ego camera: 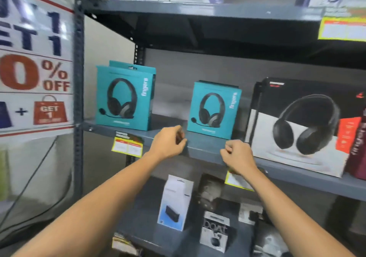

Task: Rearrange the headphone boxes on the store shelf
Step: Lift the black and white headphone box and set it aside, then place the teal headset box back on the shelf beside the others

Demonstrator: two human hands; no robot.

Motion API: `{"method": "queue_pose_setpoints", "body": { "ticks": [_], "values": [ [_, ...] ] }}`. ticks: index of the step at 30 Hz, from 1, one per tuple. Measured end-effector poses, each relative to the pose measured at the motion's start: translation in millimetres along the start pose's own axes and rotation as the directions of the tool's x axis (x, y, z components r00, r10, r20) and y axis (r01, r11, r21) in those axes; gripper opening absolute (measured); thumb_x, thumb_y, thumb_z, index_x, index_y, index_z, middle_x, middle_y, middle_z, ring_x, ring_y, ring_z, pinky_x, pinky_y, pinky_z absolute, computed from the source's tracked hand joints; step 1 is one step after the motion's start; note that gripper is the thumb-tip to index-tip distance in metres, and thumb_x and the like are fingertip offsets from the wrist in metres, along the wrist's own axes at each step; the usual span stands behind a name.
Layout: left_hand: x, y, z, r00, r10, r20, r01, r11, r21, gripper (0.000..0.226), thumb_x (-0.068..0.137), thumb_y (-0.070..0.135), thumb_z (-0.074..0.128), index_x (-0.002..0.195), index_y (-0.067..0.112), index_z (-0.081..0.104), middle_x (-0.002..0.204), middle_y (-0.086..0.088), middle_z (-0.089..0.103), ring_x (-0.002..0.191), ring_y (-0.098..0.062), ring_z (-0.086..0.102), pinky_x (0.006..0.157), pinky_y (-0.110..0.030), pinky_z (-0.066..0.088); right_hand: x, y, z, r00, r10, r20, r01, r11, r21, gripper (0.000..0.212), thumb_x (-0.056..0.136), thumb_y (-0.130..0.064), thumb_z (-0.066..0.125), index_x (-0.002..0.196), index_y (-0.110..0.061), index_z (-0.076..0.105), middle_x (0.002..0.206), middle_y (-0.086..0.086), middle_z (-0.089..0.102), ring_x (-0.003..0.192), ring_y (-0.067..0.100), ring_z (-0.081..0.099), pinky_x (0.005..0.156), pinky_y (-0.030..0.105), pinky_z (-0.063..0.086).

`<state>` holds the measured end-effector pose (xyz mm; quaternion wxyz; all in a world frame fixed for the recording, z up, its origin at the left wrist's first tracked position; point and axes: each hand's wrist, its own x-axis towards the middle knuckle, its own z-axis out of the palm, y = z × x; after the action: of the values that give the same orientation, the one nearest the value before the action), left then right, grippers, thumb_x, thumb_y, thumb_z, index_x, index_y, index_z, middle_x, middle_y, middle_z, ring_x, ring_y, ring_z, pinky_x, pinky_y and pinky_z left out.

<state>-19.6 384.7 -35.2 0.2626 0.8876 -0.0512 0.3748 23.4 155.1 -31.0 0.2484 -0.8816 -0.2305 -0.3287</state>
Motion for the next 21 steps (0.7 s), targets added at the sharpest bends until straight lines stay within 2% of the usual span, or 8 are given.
{"method": "queue_pose_setpoints", "body": {
  "ticks": [2, 5, 7, 11, 14, 16, 19, 21],
  "values": [
    [-1.2, -27.3, -19.3, 0.998, 0.03, -0.061, -0.027, 0.998, 0.052, 0.02, 0.081, 0.031, 0.071, 0.083, 0.012, 0.065, 0.077, -0.003, 0.072, 0.078, -0.027, 0.067, 0.07, -0.039, 0.054, 19.9, -29.5, 18.5, 0.998, -0.028, 0.058, 0.025, 0.998, 0.058, 0.05, 0.072, -0.005, 0.063, 0.05, -0.018, 0.02, 0.047, 0.0, 0.019, 0.058, 0.028, 0.026, 0.052, 0.037, 0.022],
    [-3.5, -74.6, -49.6, 0.965, 0.039, -0.26, -0.019, 0.997, 0.08, 0.027, 0.075, 0.03, 0.078, 0.086, 0.008, 0.065, 0.088, -0.01, 0.068, 0.088, -0.032, 0.063, 0.079, -0.044, 0.05, 46.3, -79.1, 59.0, 0.997, -0.024, 0.073, 0.001, 0.955, 0.298, 0.046, 0.075, -0.018, 0.076, 0.052, -0.022, 0.036, 0.049, -0.007, 0.041, 0.055, 0.023, 0.041, 0.052, 0.018, 0.03],
    [-0.6, -103.4, -68.1, 0.894, 0.011, -0.448, 0.021, 0.997, 0.068, 0.044, 0.072, 0.037, 0.079, 0.096, 0.005, 0.062, 0.1, -0.012, 0.062, 0.096, -0.032, 0.058, 0.086, -0.045, 0.046, 67.0, -110.5, 90.5, 0.992, 0.023, 0.122, -0.077, 0.882, 0.465, 0.034, 0.075, -0.035, 0.08, 0.072, -0.017, 0.051, 0.07, -0.001, 0.057, 0.066, 0.017, 0.052, 0.065, 0.024, 0.041],
    [20.5, -152.1, -106.7, 0.748, -0.189, -0.636, 0.137, 0.982, -0.131, 0.08, 0.071, 0.059, 0.066, 0.124, 0.002, 0.049, 0.125, -0.017, 0.051, 0.119, -0.03, 0.049, 0.103, -0.038, 0.036, 110.4, -166.2, 139.2, 0.955, 0.04, 0.295, -0.243, 0.678, 0.694, 0.071, 0.071, -0.052, 0.078, 0.122, -0.013, 0.046, 0.116, 0.003, 0.054, 0.105, 0.019, 0.054, 0.083, 0.026, 0.045],
    [37.9, -190.1, -130.0, 0.817, -0.31, -0.487, 0.167, 0.934, -0.316, 0.081, 0.079, 0.05, 0.07, 0.136, 0.002, 0.04, 0.137, -0.018, 0.047, 0.13, -0.028, 0.045, 0.107, -0.031, 0.035, 130.4, -186.5, 160.8, 0.918, -0.037, 0.395, -0.31, 0.558, 0.77, 0.088, 0.067, -0.051, 0.081, 0.133, -0.013, 0.04, 0.117, -0.005, 0.061, 0.1, 0.009, 0.062, 0.068, 0.014, 0.051],
    [46.9, -212.0, -139.6, 0.886, -0.352, -0.303, 0.21, 0.886, -0.414, 0.074, 0.083, 0.042, 0.072, 0.14, 0.008, 0.037, 0.141, -0.011, 0.049, 0.127, -0.023, 0.05, 0.103, -0.033, 0.044, 141.6, -188.4, 173.6, 0.9, -0.081, 0.428, -0.323, 0.536, 0.78, 0.087, 0.065, -0.046, 0.084, 0.133, -0.012, 0.044, 0.118, 0.0, 0.067, 0.1, 0.013, 0.066, 0.079, 0.025, 0.057],
    [55.3, -233.8, -144.4, 0.932, -0.362, -0.013, 0.3, 0.791, -0.532, 0.064, 0.086, 0.047, 0.065, 0.138, 0.021, 0.038, 0.133, -0.002, 0.058, 0.118, -0.019, 0.059, 0.09, -0.029, 0.053, 149.5, -188.7, 185.6, 0.887, -0.113, 0.447, -0.331, 0.518, 0.789, 0.079, 0.066, -0.038, 0.087, 0.13, -0.017, 0.045, 0.118, 0.001, 0.067, 0.101, 0.015, 0.066, 0.081, 0.028, 0.057],
    [59.8, -237.5, -143.5, 0.94, -0.34, 0.031, 0.301, 0.782, -0.546, 0.058, 0.083, 0.056, 0.061, 0.13, 0.028, 0.042, 0.119, 0.006, 0.064, 0.108, -0.011, 0.066, 0.079, -0.022, 0.057, 151.3, -189.4, 187.3, 0.892, -0.098, 0.442, -0.339, 0.503, 0.795, 0.077, 0.065, -0.042, 0.086, 0.127, -0.019, 0.046, 0.116, 0.0, 0.066, 0.097, 0.012, 0.067, 0.072, 0.022, 0.057]
  ]
}}
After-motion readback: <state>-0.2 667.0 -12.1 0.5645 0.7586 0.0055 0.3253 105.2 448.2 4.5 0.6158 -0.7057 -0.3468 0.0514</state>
